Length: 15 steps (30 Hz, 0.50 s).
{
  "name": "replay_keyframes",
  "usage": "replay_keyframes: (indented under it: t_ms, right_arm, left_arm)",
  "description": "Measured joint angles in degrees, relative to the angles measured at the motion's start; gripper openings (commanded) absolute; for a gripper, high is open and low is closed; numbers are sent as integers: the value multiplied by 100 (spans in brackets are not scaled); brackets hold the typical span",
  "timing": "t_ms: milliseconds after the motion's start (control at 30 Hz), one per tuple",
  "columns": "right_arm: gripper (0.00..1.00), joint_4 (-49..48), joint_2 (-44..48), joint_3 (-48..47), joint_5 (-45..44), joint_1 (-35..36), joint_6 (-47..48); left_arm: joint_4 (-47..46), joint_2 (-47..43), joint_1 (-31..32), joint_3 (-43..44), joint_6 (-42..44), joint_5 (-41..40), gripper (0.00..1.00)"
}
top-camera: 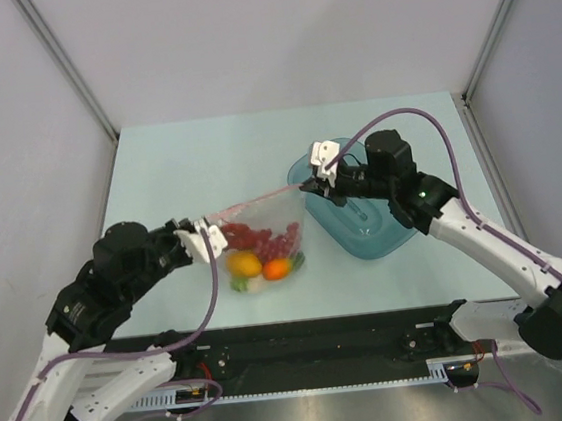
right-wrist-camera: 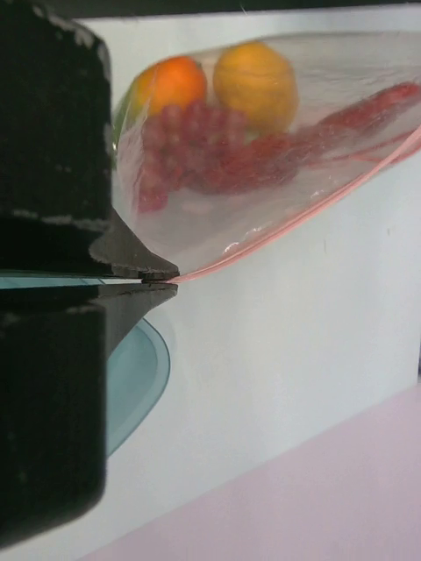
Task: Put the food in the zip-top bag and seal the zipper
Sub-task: Zip the zipper food storage bag at the center of the board, then place the zipper food storage bag at the center of the board.
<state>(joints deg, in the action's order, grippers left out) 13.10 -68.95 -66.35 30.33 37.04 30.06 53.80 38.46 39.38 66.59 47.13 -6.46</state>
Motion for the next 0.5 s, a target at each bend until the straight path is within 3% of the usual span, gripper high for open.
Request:
replay_keyframes:
  t_ms: [167,300,500]
  right_arm:
    - [0,-1051,-675,-164,-234,-13,-223]
    - [0,-1808,-1456,-791,-376,-42,-258]
    - [0,-2221,-2177,-1593,-310,-186,-107]
  left_arm:
    - [-966,844,-1545,181,-55,181,0]
    - [-1377,2083,-2728,1141,-448,752,0]
    - [-1816,2518,-3180,1453,-728,1272,0]
